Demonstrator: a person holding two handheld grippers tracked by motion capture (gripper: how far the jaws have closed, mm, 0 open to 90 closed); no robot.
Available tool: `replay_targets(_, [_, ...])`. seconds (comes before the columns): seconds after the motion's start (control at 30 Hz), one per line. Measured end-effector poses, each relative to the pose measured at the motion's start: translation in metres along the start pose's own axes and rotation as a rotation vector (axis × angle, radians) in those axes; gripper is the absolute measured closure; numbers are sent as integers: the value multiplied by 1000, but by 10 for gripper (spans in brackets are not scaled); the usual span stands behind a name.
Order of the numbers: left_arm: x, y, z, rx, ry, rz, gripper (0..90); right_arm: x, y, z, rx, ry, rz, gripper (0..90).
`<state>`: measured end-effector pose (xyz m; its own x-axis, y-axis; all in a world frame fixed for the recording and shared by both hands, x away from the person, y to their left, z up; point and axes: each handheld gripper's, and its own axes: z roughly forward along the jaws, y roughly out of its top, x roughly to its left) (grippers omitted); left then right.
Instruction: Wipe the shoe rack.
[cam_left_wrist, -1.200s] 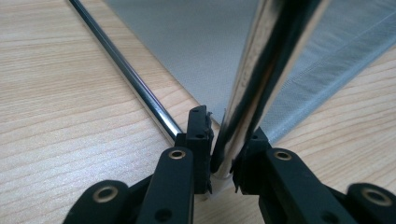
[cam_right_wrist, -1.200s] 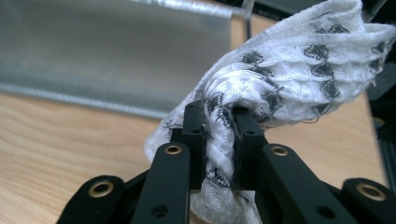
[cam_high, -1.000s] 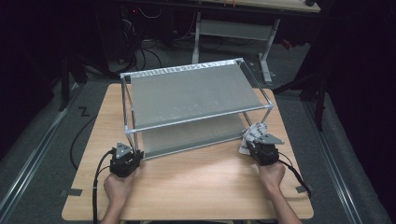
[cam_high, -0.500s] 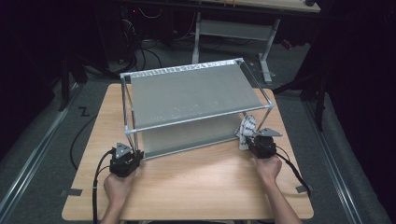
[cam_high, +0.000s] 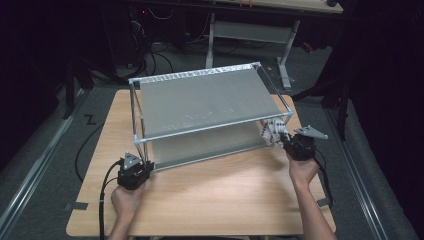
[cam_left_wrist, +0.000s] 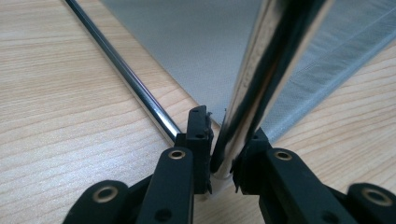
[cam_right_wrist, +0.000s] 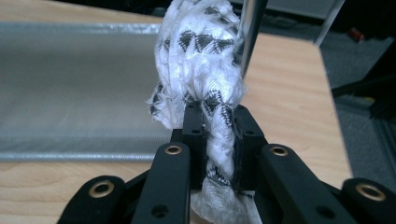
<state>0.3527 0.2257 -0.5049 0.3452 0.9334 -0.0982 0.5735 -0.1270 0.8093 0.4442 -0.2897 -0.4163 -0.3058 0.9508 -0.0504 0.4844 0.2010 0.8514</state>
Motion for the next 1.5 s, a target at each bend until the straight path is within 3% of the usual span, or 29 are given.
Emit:
replay_targets(0.3, [0, 0, 0, 0, -1, 1, 787, 5, 27, -23, -87, -52, -49, 790])
replay_targets(0.5, [0, 0, 0, 0, -2, 1, 787, 9, 22, -19, -77, -60, -52, 790])
replay_targets(0.8, [0, 0, 0, 0, -3, 0, 786, 13, -19, 14, 51, -51, -26, 790])
replay_targets(1.13, [0, 0, 0, 0, -3, -1, 786, 23, -46, 39, 163, -58, -74, 790])
replay_targets(1.3, [0, 0, 0, 1, -4, -1, 786, 18, -39, 36, 143, -55, -49, 790])
replay_targets(1.5, [0, 0, 0, 1, -3, 0, 786, 6, -14, 12, 62, -75, -52, 791])
